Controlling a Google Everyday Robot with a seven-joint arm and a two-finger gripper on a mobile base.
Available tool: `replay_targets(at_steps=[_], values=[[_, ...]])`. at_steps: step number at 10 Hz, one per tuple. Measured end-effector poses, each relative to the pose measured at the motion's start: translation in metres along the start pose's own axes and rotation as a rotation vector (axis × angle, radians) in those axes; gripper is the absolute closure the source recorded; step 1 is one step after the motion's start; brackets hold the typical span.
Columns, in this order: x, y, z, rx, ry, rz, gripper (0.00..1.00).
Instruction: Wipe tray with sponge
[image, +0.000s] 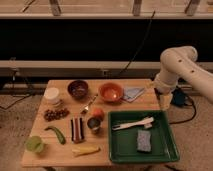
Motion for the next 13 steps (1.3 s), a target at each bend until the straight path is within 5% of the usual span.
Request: replay_targets(at_steps=[5, 13], values=[[0.001, 0.004, 0.003, 0.001, 0.003, -0.021, 0.2], [-0.033, 0.083, 0.077, -0.013, -0.049, -0.197, 0.2]])
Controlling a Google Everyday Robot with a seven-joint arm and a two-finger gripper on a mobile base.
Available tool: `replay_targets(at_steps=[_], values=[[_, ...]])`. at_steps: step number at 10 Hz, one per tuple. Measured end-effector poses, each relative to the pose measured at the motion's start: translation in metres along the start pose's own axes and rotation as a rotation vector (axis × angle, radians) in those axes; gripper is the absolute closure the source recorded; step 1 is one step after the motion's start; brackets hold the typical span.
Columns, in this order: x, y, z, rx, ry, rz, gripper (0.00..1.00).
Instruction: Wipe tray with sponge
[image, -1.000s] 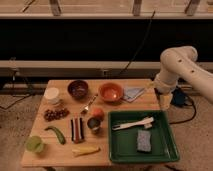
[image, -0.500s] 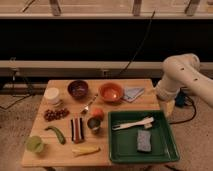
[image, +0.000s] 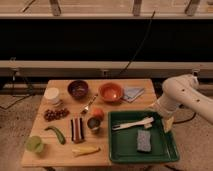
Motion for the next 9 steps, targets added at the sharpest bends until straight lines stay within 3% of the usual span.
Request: replay_targets(at_steps=[5, 9], values=[[-0.019, 0.013, 0.04, -0.019, -0.075, -0.141, 0.2], [-0.03, 0.024, 0.065, -0.028, -0.108, -0.216, 0.2]])
